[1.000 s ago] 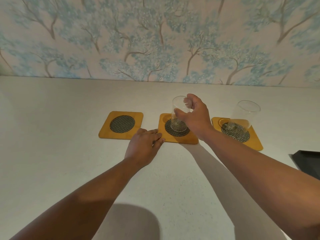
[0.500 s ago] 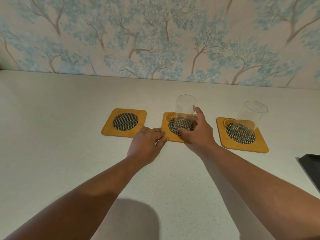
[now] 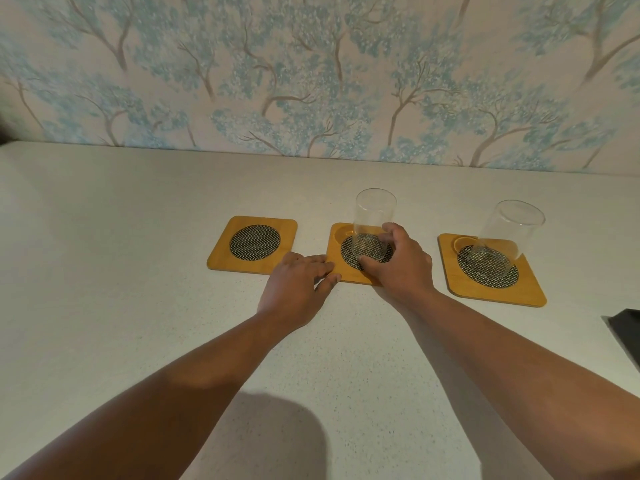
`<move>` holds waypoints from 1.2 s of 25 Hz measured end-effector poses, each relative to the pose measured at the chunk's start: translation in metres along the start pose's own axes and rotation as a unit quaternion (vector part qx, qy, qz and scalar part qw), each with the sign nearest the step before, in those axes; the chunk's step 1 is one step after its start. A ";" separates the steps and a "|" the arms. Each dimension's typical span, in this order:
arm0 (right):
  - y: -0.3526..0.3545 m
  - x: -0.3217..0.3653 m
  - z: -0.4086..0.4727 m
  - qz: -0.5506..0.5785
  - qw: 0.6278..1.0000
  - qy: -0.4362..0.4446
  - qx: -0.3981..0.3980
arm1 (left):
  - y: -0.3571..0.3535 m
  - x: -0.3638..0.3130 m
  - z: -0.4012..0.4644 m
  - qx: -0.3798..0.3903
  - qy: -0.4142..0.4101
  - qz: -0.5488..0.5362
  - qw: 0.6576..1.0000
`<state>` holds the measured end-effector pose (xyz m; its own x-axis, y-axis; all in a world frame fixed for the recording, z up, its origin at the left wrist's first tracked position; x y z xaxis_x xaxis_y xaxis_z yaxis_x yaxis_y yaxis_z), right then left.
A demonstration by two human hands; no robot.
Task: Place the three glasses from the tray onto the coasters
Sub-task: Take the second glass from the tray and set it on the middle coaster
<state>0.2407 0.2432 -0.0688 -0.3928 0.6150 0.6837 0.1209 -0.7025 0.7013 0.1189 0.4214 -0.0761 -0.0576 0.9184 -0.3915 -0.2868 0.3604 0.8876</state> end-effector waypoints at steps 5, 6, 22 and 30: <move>-0.001 -0.001 0.000 -0.003 1.000 0.000 -0.004 | 0.000 0.001 0.001 0.003 0.005 0.002 1.000; -0.001 -0.001 0.000 -0.003 1.000 -0.001 -0.003 | 0.000 0.000 0.000 0.004 0.005 0.001 1.000; -0.001 -0.002 0.001 -0.009 1.000 -0.004 -0.003 | 0.001 -0.001 0.000 0.001 -0.001 -0.009 1.000; -0.001 0.000 0.000 -0.017 1.000 -0.004 0.001 | 0.000 0.000 0.000 0.001 -0.005 -0.008 1.000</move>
<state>0.2403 0.2439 -0.0691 -0.3894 0.6412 0.6612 0.1093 -0.6807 0.7244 0.1188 0.4211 -0.0756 -0.0428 0.9140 -0.4035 -0.2850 0.3759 0.8817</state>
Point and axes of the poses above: each hand's wrist, its own z-axis towards the middle knuckle, its own y-axis out of the back of the hand, x = y × z, the point moved 6 cm from there along z, towards the middle knuckle, and after that the axes turned 4 degrees about x, right-handed, at the moved point
